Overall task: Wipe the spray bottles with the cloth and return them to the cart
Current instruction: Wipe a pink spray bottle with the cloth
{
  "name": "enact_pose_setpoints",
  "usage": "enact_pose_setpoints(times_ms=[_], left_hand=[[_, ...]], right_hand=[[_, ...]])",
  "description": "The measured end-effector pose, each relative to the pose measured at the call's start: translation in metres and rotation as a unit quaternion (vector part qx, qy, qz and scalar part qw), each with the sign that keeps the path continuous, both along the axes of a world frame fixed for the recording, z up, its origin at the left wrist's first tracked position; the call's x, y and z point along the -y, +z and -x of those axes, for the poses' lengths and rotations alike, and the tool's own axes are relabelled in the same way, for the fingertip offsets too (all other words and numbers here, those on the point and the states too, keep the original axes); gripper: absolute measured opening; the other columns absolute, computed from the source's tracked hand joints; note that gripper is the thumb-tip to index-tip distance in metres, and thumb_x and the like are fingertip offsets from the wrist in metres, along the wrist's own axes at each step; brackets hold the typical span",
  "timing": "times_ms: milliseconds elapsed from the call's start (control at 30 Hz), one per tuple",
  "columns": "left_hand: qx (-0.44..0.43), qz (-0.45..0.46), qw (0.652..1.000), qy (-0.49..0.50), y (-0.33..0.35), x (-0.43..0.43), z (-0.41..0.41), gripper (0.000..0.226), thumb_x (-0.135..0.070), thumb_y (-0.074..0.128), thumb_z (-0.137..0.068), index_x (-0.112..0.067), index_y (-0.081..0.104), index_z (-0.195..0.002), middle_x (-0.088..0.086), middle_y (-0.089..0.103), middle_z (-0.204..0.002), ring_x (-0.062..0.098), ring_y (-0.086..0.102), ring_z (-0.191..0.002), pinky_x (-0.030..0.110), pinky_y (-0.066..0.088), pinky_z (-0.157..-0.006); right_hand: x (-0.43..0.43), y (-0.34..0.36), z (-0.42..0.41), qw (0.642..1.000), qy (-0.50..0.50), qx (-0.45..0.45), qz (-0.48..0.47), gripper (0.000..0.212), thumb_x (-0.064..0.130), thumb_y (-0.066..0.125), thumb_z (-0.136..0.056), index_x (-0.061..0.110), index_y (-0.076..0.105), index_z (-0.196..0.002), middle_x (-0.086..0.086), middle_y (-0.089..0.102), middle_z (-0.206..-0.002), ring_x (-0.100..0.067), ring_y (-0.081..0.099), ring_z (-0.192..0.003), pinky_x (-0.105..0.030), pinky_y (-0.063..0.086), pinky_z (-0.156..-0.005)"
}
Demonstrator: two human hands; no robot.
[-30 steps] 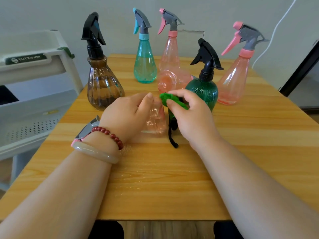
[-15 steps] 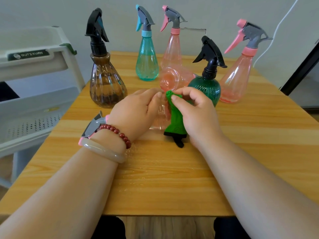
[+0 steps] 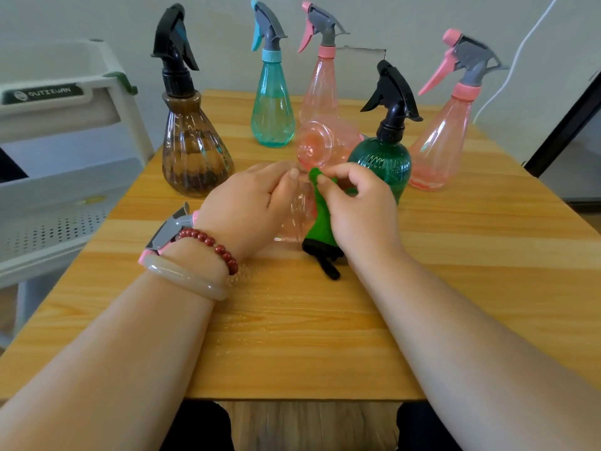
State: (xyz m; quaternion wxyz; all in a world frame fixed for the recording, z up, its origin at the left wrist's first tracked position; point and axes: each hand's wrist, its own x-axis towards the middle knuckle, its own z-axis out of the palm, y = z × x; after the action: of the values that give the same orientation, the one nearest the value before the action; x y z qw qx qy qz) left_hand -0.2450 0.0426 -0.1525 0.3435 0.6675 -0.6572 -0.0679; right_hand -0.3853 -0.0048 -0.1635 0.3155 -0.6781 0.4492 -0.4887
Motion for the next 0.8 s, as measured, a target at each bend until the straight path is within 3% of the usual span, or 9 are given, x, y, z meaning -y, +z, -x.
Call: enact_pose_setpoints(times_ms=[100,233,433,600,733,800], left_hand=[[-0.003,0.002,1.000,-0.001,0.000,-0.001,0.001,0.037,-0.034,0.033,-0.106,-0.026,0.058,-0.133,-0.002,0.062,-0.127,0.014,0.055,-0.115,0.036,0.049,-0.091],[-0.011,0.009,1.000,0.000,0.000,-0.001,0.001,0.037,-0.033,0.034,-0.105,-0.026,0.061,-0.128,-0.003,0.064,-0.122,0.012,0.055,-0.114,0.037,0.049,-0.092],[-0.005,0.010,1.000,0.006,-0.001,-0.001,0.001,0.037,-0.032,0.033,-0.106,-0.025,0.059,-0.131,-0.002,0.064,-0.124,0.013,0.055,-0.114,0.034,0.048,-0.090],[-0.006,0.010,1.000,0.002,-0.002,0.001,0.000,0.037,-0.033,0.033,-0.106,-0.023,0.061,-0.128,-0.002,0.065,-0.122,0.013,0.056,-0.113,0.031,0.047,-0.090],[0.005,0.005,1.000,0.004,-0.001,0.000,0.001,0.038,-0.032,0.033,-0.106,-0.023,0.059,-0.133,-0.002,0.062,-0.129,0.013,0.054,-0.119,0.024,0.039,-0.087],[0.009,0.003,1.000,0.003,-0.001,0.000,0.001,0.038,-0.032,0.032,-0.106,-0.023,0.059,-0.131,-0.002,0.063,-0.127,0.012,0.054,-0.118,0.024,0.040,-0.087]], right_hand=[[-0.003,0.001,0.003,0.999,0.003,0.013,0.048,0.004,0.022,0.067,-0.092,0.024,0.067,-0.089,0.018,0.065,-0.087,-0.003,0.061,-0.088,-0.017,0.047,-0.077],[0.008,-0.001,0.005,0.996,-0.006,-0.079,-0.041,0.006,0.026,0.066,-0.093,0.022,0.070,-0.092,0.014,0.065,-0.086,-0.005,0.059,-0.083,-0.020,0.043,-0.068],[-0.002,0.005,0.002,0.999,-0.007,0.012,0.030,0.005,0.023,0.068,-0.091,0.026,0.071,-0.091,0.022,0.066,-0.086,0.002,0.062,-0.088,-0.009,0.046,-0.077],[0.006,-0.001,0.006,0.994,-0.012,-0.077,-0.074,0.007,0.026,0.068,-0.092,0.022,0.073,-0.090,0.007,0.070,-0.084,-0.016,0.065,-0.079,-0.033,0.053,-0.069],[-0.001,0.006,0.003,1.000,-0.008,0.025,0.004,0.005,0.024,0.070,-0.090,0.027,0.071,-0.087,0.018,0.068,-0.084,0.001,0.062,-0.081,-0.014,0.049,-0.072],[-0.001,0.006,0.002,1.000,-0.009,0.018,-0.013,0.007,0.024,0.070,-0.090,0.027,0.070,-0.084,0.017,0.068,-0.083,-0.001,0.063,-0.080,-0.015,0.050,-0.072]])
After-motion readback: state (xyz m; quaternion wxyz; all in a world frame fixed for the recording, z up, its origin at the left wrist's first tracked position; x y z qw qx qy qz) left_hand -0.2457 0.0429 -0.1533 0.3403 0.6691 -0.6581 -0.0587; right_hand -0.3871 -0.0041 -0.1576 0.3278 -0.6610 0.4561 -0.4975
